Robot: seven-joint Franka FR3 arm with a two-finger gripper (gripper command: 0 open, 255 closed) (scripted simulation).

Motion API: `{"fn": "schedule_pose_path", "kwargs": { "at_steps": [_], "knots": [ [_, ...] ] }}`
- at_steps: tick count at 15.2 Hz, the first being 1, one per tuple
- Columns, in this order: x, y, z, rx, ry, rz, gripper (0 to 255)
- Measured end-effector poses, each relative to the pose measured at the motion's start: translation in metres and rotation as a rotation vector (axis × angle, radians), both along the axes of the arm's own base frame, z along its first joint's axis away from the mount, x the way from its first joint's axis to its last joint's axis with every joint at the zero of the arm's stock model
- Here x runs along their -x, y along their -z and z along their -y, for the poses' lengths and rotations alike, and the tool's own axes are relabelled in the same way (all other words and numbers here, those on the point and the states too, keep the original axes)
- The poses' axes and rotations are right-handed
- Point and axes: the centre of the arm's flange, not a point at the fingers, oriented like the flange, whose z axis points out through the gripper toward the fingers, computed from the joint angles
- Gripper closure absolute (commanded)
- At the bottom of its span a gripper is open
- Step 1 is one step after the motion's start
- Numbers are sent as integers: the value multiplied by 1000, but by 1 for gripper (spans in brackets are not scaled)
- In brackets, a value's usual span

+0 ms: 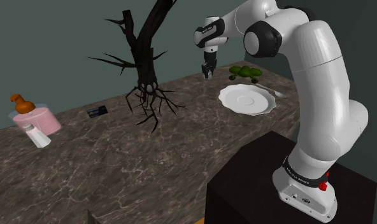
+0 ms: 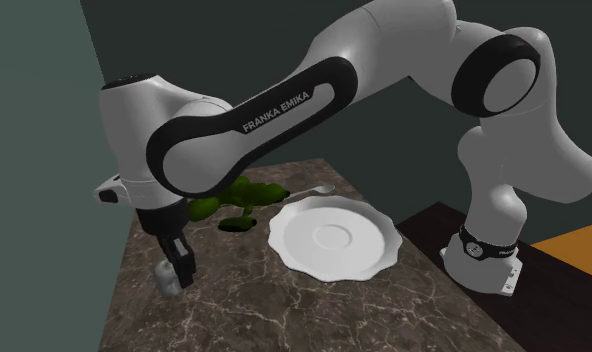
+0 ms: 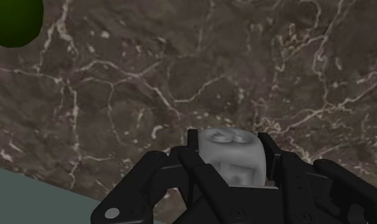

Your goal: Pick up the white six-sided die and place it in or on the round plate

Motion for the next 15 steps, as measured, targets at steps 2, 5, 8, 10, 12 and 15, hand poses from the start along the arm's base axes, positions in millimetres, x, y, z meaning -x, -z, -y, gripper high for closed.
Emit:
{"fn": "schedule_pose_path", "kwargs": {
  "at_steps": [2, 5, 8, 10, 12, 15],
  "knots": [
    [-1, 0, -1, 0, -1, 0, 255],
    [-1, 0, -1, -1, -1, 1, 255],
    [0, -5, 1, 0, 1, -3, 255],
    [1, -14, 1, 0, 1, -4, 255],
    [1, -24, 1, 0, 2, -4, 255],
    [0, -40, 1, 0, 2, -4, 255]
  ]
}}
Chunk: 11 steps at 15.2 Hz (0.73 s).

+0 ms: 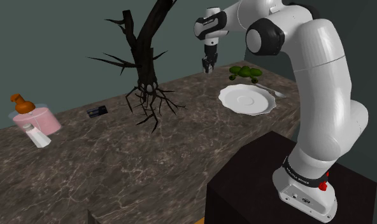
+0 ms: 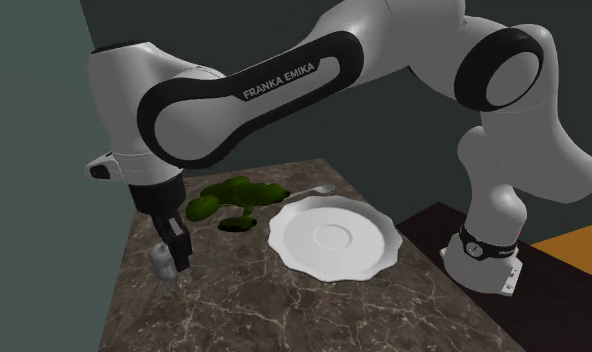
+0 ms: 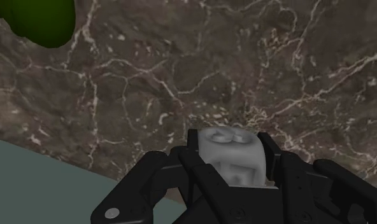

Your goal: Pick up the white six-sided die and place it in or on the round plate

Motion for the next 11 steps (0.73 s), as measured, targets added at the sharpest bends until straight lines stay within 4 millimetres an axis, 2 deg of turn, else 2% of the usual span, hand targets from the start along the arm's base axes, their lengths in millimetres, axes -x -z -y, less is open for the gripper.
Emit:
{"fn": "schedule_pose_path", "kwargs": {
  "at_steps": [9, 11],
  "knots": [
    [-1, -48, 1, 0, 0, 0, 255],
    [5, -55, -1, 0, 0, 0, 255]
  ]
}}
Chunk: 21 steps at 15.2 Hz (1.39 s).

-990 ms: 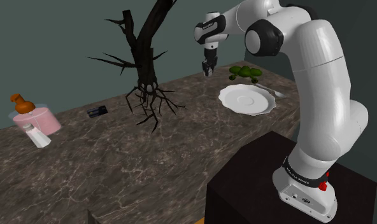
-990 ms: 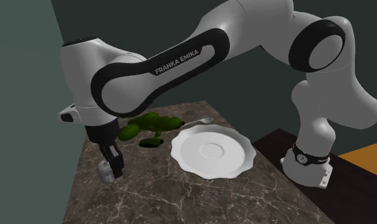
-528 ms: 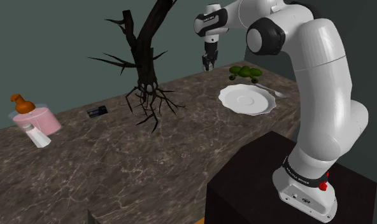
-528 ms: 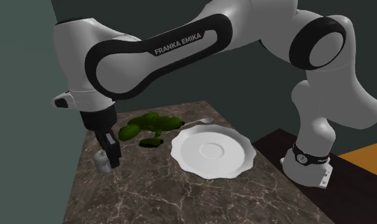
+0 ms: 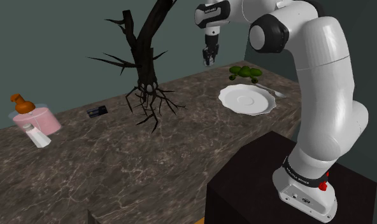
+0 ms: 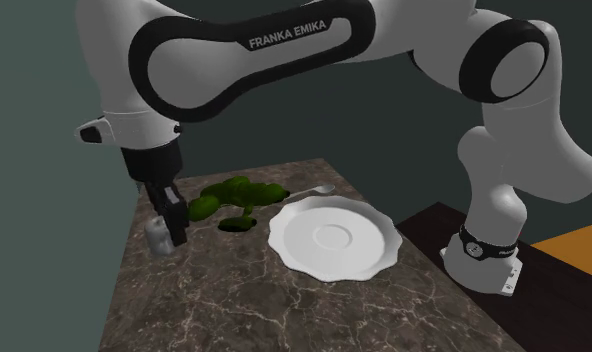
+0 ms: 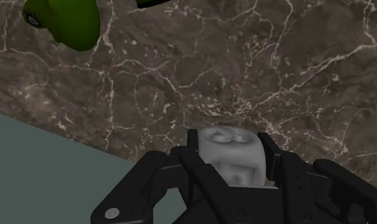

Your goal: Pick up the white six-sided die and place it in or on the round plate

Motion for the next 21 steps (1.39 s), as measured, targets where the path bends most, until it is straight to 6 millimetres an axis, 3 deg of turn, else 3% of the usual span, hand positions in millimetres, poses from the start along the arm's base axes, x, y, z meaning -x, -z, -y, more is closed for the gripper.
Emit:
{"fn": "schedule_pose_path", "kwargs": {
  "at_steps": [7, 21],
  "knots": [
    [82, -6, -19, 1, 2, 0, 255],
    [265, -9, -56, -1, 1, 0, 255]
  ]
}}
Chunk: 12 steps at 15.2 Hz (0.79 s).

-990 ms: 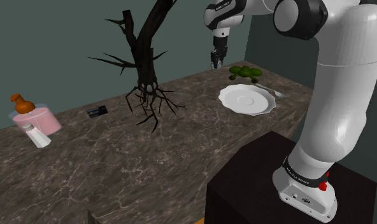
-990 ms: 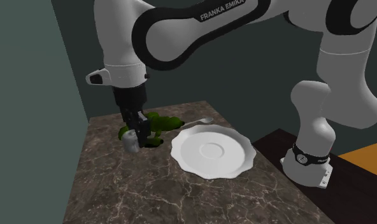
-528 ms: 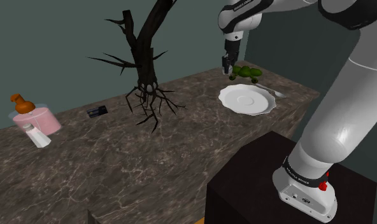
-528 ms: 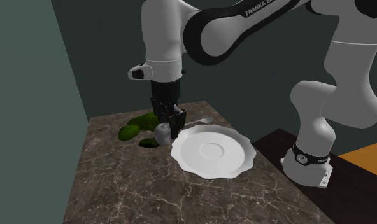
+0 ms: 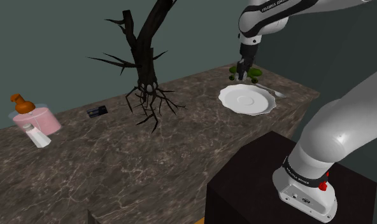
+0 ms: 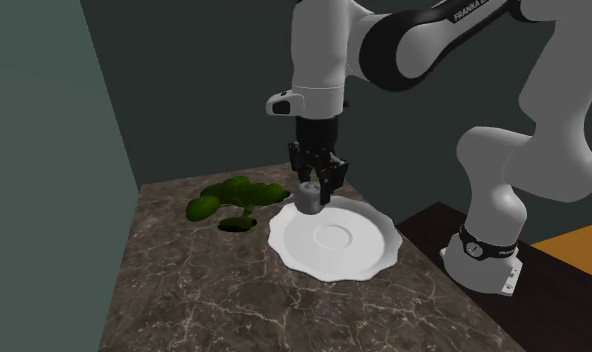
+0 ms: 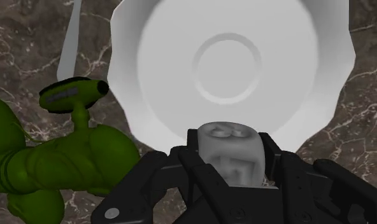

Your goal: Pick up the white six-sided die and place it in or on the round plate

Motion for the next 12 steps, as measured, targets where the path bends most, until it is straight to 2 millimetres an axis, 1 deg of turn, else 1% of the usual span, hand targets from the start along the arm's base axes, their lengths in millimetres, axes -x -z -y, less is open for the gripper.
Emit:
{"fn": "schedule_pose_path", "kwargs": {
  "at_steps": [2, 3, 4, 12],
  "knots": [
    [30, 0, -6, 0, 0, -1, 255],
    [41, 0, -7, 0, 0, 0, 255],
    [46, 2, -8, 1, 0, 0, 255],
    [49, 41, -10, 1, -1, -1, 255]
  ]
}}
